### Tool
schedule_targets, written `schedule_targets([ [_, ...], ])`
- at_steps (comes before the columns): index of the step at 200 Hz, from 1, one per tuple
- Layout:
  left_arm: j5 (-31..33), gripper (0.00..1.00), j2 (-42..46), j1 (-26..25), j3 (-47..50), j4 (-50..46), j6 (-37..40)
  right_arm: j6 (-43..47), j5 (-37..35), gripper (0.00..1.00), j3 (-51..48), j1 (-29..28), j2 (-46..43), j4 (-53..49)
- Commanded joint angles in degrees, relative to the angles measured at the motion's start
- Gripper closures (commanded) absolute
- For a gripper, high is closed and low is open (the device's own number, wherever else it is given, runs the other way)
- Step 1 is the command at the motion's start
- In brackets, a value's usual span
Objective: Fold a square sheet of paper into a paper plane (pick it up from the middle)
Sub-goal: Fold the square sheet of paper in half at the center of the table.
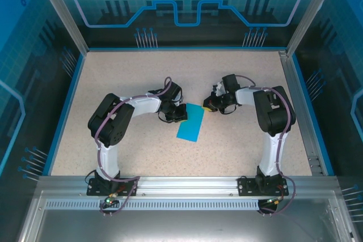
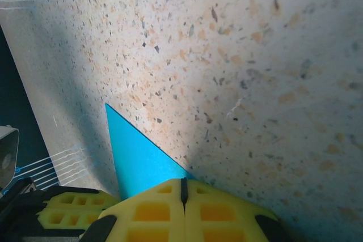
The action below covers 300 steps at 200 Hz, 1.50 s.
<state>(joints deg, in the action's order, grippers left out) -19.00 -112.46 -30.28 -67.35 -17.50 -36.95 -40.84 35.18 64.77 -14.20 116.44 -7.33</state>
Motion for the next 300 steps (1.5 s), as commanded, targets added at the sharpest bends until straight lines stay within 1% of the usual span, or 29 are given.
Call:
schedule_targets([
  [1,3.18,1.0,-3.9,-0.61,2.24,-6.1,1.47,0.76,-3.55,1.0,1.35,0.66,1.96,-4.04],
  [11,3.08,1.0,-3.9,-0.65,2.18,-6.13,1.48,0.62,-2.92,1.0,1.58,0.74,1.34,-4.18],
  [21,3.1,1.0,-3.9,-0.65,2.22,-6.23,1.48,-0.15,0.01,1.0,1.58,0.72,0.4,-2.71],
  [39,3.06,1.0,-3.86,-0.65,2.19,-6.16,1.4,-1.43,2.81,1.0,1.79,0.68,-1.4,-1.16],
  [62,3.1,1.0,-3.81,-0.73,2.1,-6.17,1.38,-1.79,3.72,1.0,2.7,1.01,-1.27,-1.06],
  [88,3.05,1.0,-3.81,-0.74,1.97,-6.06,1.26,-2.0,2.9,1.0,2.27,1.0,0.36,-0.27],
  [108,3.01,1.0,-3.73,-0.7,1.92,-6.2,1.4,-2.49,0.63,1.0,1.49,1.25,1.75,0.12],
  [141,3.1,1.0,-3.55,-0.74,2.05,-6.15,1.4,-1.53,-1.99,1.0,1.92,1.27,3.84,-1.94],
  [158,2.92,1.0,-3.4,-0.8,1.97,-6.16,1.44,-2.44,-0.16,1.0,1.38,1.65,3.93,-0.8],
  [173,3.0,1.0,-3.07,-0.82,2.06,-6.22,1.44,-4.67,2.61,1.0,0.81,2.59,2.38,1.11],
  [198,2.0,1.0,-2.61,-0.83,2.06,-5.42,1.36,-3.62,3.32,1.0,4.19,3.06,-0.6,-4.46],
  [221,-0.14,1.0,-1.85,-0.9,1.39,-4.24,0.76,-2.54,4.02,1.0,4.18,3.4,-4.77,-5.78],
  [232,-0.16,1.0,-1.19,-0.92,0.61,-4.67,0.65,-1.73,2.64,0.98,3.49,3.49,-7.29,-7.27],
  [247,-0.56,1.0,0.51,-0.91,-0.11,-4.67,0.45,0.67,-1.82,0.95,2.23,2.68,-10.67,-11.25],
  [255,-0.76,0.95,1.65,-0.92,-0.25,-4.42,0.3,1.8,-3.84,0.94,1.31,1.83,-12.08,-13.07],
  [263,-0.84,0.93,2.82,-0.9,-0.49,-4.27,0.17,2.24,-4.81,0.94,-0.08,1.02,-13.22,-13.84],
  [284,-0.96,0.84,6.54,-0.84,-0.4,-3.8,0.23,1.92,-5.76,0.92,-4.43,-1.01,-15.23,-12.62],
  [300,0.65,0.77,9.67,-0.9,0.17,-4.41,0.4,0.87,-7.15,0.88,-7.73,-2.94,-17.03,-11.01],
])
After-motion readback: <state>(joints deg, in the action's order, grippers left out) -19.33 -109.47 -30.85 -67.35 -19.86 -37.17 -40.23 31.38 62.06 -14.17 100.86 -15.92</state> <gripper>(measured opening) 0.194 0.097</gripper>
